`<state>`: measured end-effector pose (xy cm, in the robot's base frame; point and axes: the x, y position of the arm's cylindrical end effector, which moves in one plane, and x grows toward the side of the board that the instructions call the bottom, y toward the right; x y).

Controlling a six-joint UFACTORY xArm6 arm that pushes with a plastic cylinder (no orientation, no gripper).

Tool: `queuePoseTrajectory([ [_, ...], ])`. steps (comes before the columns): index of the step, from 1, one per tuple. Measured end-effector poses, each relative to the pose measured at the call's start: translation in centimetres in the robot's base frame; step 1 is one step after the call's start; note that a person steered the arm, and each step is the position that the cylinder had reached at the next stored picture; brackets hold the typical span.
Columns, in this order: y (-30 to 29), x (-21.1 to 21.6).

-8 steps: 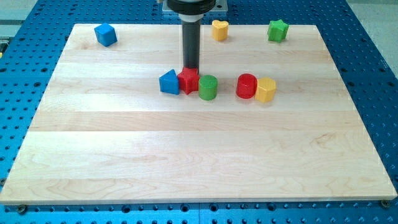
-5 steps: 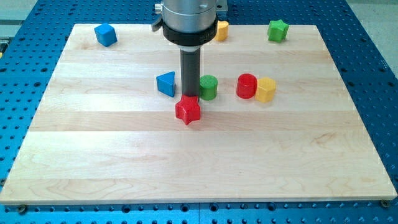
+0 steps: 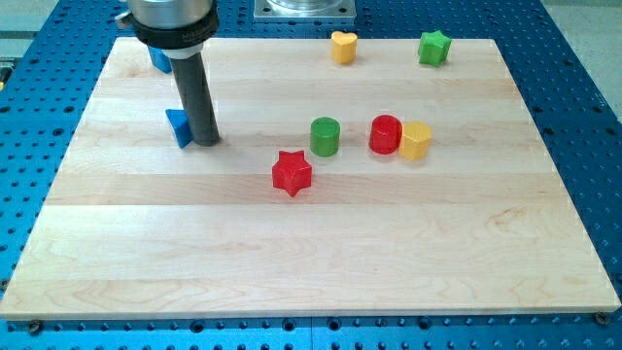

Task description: Push the triangle to the left center

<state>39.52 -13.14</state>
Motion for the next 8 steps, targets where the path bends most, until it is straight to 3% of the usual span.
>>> queuePoseTrajectory([
  [4,-2.1,-2.5],
  [6,-7.7,1.1],
  [8,-7.7,1.2],
])
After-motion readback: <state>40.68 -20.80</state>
